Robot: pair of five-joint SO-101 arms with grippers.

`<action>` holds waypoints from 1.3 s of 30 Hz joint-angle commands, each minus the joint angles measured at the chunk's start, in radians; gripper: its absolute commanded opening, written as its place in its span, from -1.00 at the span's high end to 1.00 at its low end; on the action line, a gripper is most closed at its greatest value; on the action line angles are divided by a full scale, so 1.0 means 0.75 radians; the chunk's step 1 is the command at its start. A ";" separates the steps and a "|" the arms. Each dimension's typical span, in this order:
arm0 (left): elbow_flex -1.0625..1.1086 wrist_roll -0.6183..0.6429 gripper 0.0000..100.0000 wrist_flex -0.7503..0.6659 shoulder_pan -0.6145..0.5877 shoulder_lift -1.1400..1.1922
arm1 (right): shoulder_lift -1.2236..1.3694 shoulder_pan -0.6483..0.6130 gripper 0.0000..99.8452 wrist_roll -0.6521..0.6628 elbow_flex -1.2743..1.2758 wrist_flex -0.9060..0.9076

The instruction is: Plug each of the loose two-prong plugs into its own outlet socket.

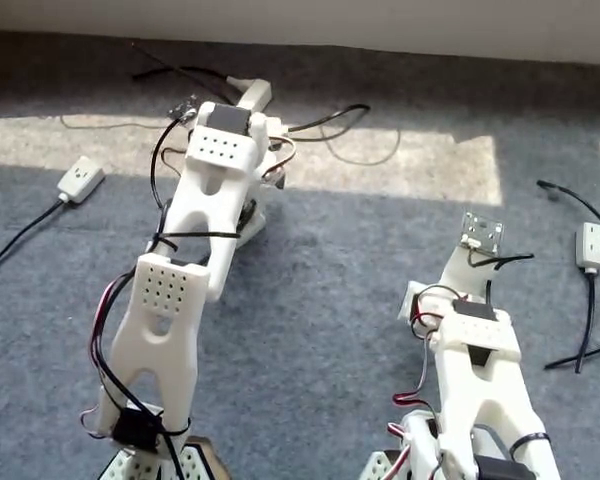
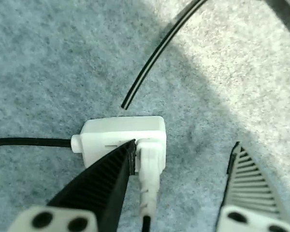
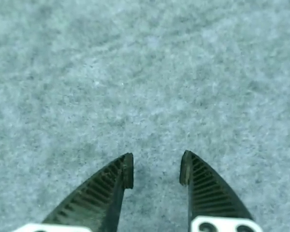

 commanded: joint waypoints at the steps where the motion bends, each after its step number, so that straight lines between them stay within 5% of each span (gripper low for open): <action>1: -0.232 0.006 0.37 0.008 -0.034 -0.007 | -0.005 -0.013 0.66 -0.008 0.003 -0.019; 8: -0.750 -0.192 0.37 0.000 -0.040 -0.007 | -0.005 -0.013 0.66 -0.008 0.001 -0.021; 15: -0.733 -0.552 0.36 -0.129 -0.154 -0.185 | -0.005 -0.013 0.66 -0.008 0.001 -0.021; 20: -0.711 -1.064 0.36 -0.055 -0.216 -0.251 | -0.005 -0.013 0.66 -0.008 0.003 -0.021; 33: 0.144 -2.381 0.37 0.029 -0.130 -0.285 | -0.005 -0.013 0.66 -0.008 0.003 -0.021; 39: 0.332 -2.576 0.37 0.027 -0.083 -0.345 | -0.005 -0.013 0.66 -0.008 0.003 -0.021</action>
